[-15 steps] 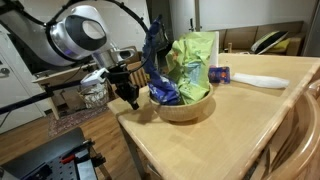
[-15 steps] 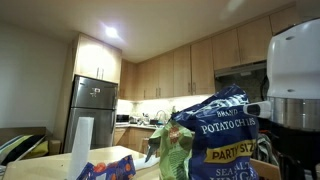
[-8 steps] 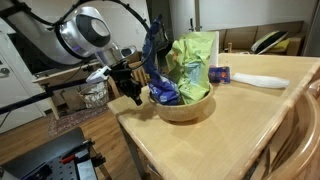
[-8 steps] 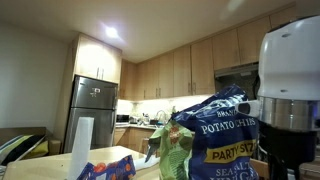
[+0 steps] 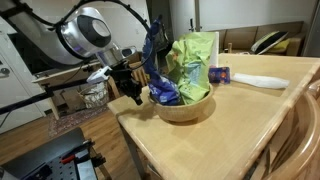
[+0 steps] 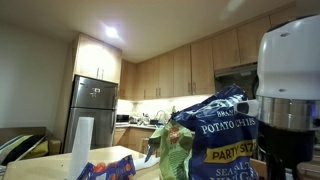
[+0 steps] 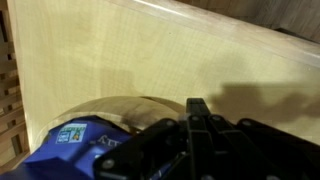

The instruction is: Place the potato chips bag in the bowl then move the bowl to the middle of the table

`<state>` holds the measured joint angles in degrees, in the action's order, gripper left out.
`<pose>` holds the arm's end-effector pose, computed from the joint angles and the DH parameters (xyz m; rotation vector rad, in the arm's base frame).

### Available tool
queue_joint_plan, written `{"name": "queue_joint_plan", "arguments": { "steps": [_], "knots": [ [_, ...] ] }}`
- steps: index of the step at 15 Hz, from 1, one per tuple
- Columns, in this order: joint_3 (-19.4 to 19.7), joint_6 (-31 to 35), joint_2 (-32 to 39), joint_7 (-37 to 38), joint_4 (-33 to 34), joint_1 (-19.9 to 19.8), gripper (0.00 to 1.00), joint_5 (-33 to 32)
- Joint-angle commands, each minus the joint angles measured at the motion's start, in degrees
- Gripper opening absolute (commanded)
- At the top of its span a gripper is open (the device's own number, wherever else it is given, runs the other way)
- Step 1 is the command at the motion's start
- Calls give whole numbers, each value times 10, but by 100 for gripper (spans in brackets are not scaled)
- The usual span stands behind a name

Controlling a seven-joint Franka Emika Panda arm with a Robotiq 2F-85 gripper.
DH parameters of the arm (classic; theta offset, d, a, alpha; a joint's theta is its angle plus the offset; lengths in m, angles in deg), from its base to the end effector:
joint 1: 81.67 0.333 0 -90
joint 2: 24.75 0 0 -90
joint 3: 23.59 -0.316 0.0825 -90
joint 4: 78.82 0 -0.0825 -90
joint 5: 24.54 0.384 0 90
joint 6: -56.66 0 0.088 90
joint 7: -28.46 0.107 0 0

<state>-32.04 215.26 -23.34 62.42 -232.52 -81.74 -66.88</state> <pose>0.4023 0.0888 0.2273 2.8710 0.3428 0.2274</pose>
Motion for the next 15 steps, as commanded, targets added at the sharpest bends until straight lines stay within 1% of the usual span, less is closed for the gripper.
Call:
{"name": "queue_joint_plan", "arguments": {
  "steps": [1, 2, 7, 10, 11, 15],
  "knots": [
    [0, -12, 19, 13, 23, 2, 0, -18],
    [2, -12, 22, 26, 27, 1, 0, -36],
    [14, -3, 48, 19, 44, -3, 0, -60],
    [29, -5, 58, 58, 60, 1, 0, -122],
    [35, -5, 60, 80, 66, 3, 0, -151],
    [42, -2, 75, 140, 80, 3, 0, -220]
  ]
}}
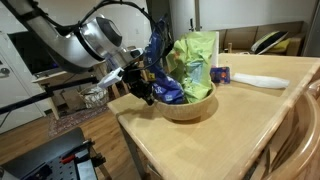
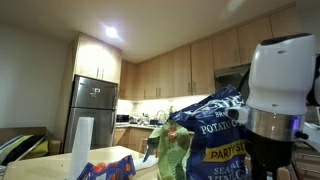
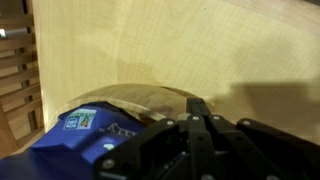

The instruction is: Place the potato chips bag in the bowl then move the bowl to the middle of the table

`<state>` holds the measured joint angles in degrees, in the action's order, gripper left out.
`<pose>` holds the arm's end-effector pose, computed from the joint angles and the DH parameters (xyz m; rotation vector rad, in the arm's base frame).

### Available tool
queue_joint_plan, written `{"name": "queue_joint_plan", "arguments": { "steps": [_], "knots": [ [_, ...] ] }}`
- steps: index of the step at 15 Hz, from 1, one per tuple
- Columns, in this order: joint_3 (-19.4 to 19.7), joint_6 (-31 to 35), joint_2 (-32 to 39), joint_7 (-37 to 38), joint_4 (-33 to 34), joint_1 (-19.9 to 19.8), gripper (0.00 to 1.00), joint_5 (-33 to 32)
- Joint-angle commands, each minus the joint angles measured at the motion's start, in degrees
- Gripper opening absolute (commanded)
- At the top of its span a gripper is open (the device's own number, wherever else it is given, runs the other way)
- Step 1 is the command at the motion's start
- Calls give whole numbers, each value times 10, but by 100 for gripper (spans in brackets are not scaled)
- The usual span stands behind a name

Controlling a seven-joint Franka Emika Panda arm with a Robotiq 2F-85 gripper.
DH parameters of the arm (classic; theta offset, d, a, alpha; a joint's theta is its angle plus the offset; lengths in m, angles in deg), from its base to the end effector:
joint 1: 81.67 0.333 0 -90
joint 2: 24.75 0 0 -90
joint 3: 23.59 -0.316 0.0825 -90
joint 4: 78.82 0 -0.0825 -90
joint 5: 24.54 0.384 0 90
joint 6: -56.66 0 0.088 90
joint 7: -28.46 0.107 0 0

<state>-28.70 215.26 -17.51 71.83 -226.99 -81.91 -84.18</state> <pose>0.4263 0.0745 0.2111 2.7702 0.4149 0.2910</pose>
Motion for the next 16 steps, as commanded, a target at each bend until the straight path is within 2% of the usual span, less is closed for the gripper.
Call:
{"name": "queue_joint_plan", "arguments": {
  "steps": [1, 10, 16],
  "knots": [
    [9, -2, 20, 51, 27, 4, 0, -53],
    [8, -3, 43, 142, 65, 8, 0, -136],
    [-4, -11, 52, 134, 92, 15, 0, -111]
  ]
}}
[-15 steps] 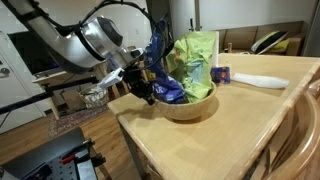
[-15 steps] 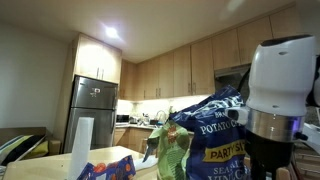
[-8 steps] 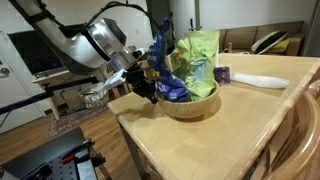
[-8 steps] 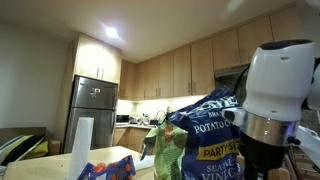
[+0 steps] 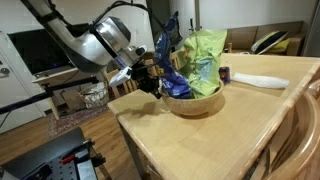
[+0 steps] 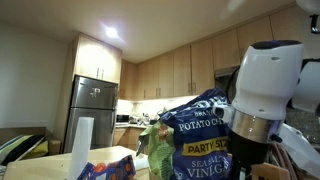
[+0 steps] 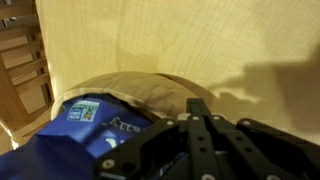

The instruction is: Place the potato chips bag in the bowl then move the bowl to the middle of the table

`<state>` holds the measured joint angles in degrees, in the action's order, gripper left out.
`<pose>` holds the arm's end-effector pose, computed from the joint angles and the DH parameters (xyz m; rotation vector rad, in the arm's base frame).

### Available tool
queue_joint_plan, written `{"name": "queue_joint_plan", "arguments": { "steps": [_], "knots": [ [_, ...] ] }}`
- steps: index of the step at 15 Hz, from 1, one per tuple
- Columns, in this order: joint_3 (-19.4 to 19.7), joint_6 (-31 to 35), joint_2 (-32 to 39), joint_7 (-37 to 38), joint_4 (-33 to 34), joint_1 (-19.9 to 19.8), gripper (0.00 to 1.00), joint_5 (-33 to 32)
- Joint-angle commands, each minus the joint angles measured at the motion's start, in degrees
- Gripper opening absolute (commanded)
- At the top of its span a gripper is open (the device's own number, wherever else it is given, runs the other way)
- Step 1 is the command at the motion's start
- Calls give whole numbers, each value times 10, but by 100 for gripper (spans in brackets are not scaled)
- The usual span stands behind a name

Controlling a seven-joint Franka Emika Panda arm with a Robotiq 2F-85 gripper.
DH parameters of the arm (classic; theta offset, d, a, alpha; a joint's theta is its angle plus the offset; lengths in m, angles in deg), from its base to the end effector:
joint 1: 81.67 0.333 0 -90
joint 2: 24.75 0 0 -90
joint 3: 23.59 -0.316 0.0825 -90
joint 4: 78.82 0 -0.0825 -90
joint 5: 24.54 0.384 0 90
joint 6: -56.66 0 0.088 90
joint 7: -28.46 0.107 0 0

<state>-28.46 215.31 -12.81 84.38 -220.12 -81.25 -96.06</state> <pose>0.4584 0.0848 0.2090 2.7246 0.3782 0.4382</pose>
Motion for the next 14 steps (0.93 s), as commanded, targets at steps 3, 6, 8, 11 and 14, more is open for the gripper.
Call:
{"name": "queue_joint_plan", "arguments": {
  "steps": [3, 6, 8, 11, 14],
  "knots": [
    [-17, -15, 7, -3, 37, 12, 0, 39],
    [-24, -17, 8, -8, 50, 17, 0, 60],
    [-21, -1, 5, -6, 40, 14, 1, 57],
    [-23, -2, 7, -7, 43, 16, 1, 65],
    [-24, 3, 3, -12, 36, 14, 0, 70]
  ]
}}
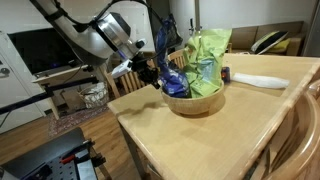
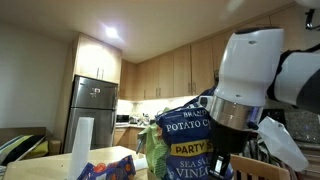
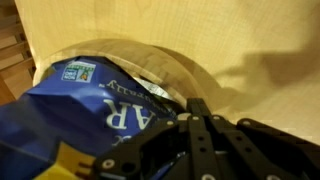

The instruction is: Place the potato chips bag in the bowl then move the bowl to the middle of the table

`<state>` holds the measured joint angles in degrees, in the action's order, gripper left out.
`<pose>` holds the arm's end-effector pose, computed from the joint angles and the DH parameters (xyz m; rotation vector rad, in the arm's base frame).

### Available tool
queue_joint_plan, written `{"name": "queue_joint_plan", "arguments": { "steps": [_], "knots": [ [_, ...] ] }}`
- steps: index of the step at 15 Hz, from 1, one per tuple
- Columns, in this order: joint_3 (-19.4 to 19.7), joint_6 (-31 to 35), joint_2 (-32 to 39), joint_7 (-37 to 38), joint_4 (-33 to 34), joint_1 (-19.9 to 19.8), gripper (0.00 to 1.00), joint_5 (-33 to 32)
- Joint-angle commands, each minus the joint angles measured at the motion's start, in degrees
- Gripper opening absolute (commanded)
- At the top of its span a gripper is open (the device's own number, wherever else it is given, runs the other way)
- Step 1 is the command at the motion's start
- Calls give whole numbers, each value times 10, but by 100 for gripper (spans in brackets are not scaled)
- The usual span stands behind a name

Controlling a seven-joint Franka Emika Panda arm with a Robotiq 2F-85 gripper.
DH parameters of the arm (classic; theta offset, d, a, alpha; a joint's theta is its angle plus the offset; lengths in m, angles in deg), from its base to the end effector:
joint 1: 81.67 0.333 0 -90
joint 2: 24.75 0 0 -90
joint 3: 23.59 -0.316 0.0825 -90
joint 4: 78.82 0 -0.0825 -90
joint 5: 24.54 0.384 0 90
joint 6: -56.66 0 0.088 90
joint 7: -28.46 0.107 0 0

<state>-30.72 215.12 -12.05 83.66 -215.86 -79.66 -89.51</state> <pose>0.4844 0.1183 0.2301 2.7720 0.3212 0.5145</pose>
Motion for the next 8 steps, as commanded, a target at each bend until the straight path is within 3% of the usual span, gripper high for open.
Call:
{"name": "queue_joint_plan", "arguments": {
  "steps": [1, 8],
  "knots": [
    [1, 5, -14, 7, -13, 0, 0, -6],
    [9, 25, -63, 5, -79, -14, 0, -2]
  ]
}}
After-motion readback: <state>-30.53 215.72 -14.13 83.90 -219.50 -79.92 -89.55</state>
